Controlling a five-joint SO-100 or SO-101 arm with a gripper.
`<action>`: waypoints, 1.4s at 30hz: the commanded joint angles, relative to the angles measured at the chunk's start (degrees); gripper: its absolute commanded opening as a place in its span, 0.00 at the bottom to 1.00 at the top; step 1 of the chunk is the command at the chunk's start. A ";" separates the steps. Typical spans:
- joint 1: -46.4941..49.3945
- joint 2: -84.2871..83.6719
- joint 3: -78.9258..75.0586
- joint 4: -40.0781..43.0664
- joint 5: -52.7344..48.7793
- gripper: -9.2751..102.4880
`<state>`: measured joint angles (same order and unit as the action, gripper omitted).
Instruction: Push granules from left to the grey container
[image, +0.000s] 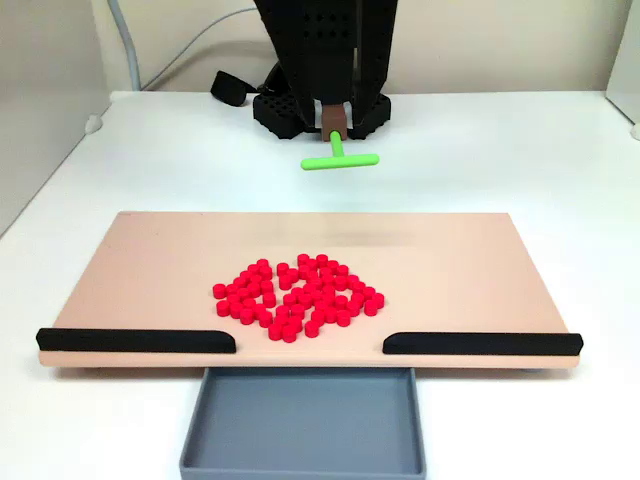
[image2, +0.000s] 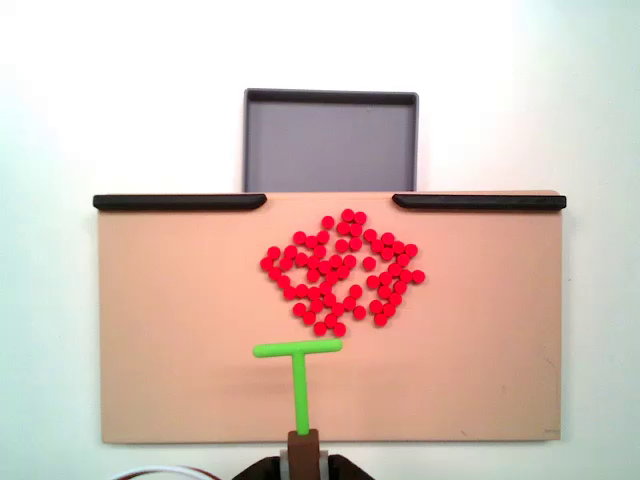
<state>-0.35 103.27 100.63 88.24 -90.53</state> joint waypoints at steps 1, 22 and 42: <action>-0.53 -0.09 -0.35 0.00 -0.18 0.08; 3.25 -1.05 -0.35 -0.53 -9.67 0.08; 4.75 -1.41 -0.35 0.09 -9.40 0.08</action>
<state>3.96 101.34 100.63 88.24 -100.72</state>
